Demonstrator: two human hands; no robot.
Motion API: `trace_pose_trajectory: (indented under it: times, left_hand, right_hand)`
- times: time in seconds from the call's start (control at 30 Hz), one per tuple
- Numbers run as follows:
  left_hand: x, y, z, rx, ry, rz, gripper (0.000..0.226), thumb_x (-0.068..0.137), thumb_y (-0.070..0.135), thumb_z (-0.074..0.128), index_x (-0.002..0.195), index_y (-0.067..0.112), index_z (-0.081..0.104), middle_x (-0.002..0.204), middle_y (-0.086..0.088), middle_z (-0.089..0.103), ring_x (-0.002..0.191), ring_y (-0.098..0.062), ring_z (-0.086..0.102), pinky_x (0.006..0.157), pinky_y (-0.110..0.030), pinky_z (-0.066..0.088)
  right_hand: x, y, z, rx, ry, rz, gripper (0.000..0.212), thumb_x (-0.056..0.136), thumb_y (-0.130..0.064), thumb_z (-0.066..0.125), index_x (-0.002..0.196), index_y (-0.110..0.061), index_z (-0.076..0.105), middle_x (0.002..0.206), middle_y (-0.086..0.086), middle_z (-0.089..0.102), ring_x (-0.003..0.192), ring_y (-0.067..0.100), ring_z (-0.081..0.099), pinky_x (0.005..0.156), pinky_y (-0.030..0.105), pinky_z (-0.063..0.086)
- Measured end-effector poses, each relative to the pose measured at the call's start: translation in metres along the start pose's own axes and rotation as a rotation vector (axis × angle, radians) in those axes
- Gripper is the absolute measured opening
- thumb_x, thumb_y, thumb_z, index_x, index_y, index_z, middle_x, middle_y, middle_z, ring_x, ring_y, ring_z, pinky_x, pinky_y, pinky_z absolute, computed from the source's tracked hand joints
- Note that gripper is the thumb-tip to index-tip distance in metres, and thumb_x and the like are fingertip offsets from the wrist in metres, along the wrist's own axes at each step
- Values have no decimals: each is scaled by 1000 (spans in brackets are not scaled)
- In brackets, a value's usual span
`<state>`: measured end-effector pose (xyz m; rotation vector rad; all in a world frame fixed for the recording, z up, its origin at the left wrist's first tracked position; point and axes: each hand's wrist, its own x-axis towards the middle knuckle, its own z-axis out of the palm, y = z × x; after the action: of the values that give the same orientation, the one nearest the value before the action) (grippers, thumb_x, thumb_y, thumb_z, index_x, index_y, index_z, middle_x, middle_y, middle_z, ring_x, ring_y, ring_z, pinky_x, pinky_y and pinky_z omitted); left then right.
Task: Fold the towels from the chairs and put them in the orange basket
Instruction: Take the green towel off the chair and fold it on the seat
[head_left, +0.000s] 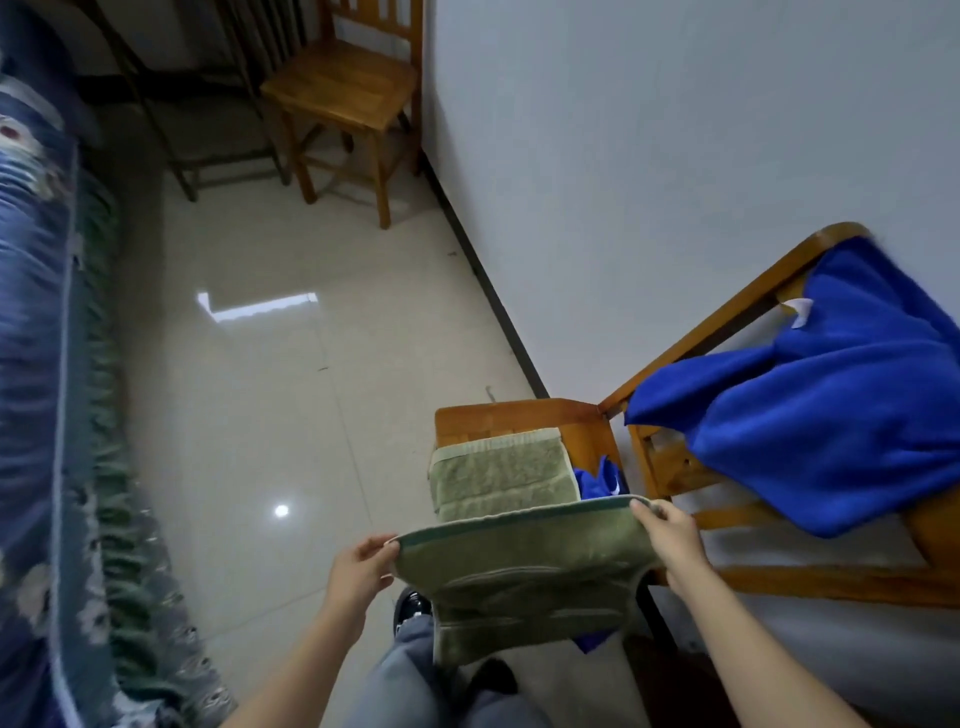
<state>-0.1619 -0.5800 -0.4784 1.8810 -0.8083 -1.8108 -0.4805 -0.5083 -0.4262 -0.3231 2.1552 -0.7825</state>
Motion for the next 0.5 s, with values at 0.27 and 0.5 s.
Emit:
trace_pose_trajectory:
  times: [0.27,0.5]
  left_hand:
    - [81,2,20,-41,77,18,10,92,10,53,91,10,62,96,-13,63,95,-27,56,77,-34,46]
    - [156,-14,43,-33,155,-7,13,93,12,53,101,8,63,102,-12,62,99,-28,55,81,-36,46]
  right_hand:
    - [76,-10,53,-5,98,-84,18,92,-17,55,74,-16,57,87,18,63,83,30,59,79,45,50]
    - [151,14,102,-20,170,-112,10,92,-13,55,90,-3,56,83,11,54,79,22,49,70,31,38]
